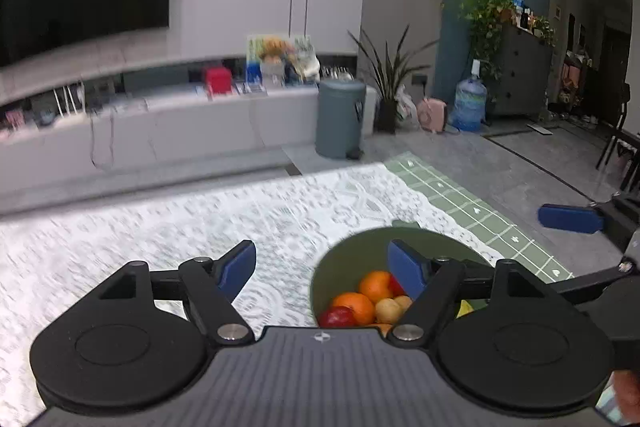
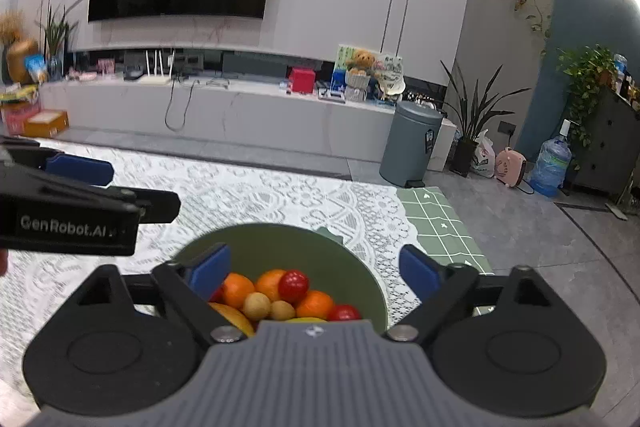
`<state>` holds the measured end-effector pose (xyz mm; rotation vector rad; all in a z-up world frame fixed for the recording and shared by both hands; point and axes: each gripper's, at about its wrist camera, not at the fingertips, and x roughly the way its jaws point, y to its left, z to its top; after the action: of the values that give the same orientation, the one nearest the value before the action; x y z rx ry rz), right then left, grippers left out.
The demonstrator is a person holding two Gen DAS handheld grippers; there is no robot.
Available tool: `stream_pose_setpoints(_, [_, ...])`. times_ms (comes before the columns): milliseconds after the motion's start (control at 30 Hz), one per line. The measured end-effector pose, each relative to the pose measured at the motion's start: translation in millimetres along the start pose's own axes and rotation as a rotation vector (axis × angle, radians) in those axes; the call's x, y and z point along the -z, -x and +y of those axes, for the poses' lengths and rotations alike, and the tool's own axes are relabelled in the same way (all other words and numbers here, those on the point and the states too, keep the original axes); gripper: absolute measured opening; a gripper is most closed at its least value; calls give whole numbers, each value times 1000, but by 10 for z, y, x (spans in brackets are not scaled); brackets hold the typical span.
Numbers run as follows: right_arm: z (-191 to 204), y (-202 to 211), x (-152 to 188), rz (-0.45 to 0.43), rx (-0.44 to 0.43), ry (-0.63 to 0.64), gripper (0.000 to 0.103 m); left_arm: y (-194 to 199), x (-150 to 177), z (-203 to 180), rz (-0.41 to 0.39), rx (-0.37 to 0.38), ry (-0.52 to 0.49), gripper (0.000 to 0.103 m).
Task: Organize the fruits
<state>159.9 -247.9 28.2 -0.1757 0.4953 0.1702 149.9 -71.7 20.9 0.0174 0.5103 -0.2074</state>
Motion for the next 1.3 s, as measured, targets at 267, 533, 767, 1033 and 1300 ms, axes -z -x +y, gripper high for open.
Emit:
stream_pose_setpoints(267, [70,299,82,-7,-17,-44,96,400,79,-113,-105,-74,-128,90])
stream_pose_setpoints(533, [175,535,213,-9,-26,-100,98,584,309,-54,-108,-159,-121,90])
stream_pose_setpoints(767, [256,596,324,15,-13,-148,99,683,467,146,-66,-229,-54,90])
stream_pose_setpoints(1033, [379,545,495,85,-3,-139,99,637,647,196,23,-237,-22,90])
stream_pose_setpoints(1300, [463,488,635,149,7,-120,99,541,817,139,124,-214,-56,90])
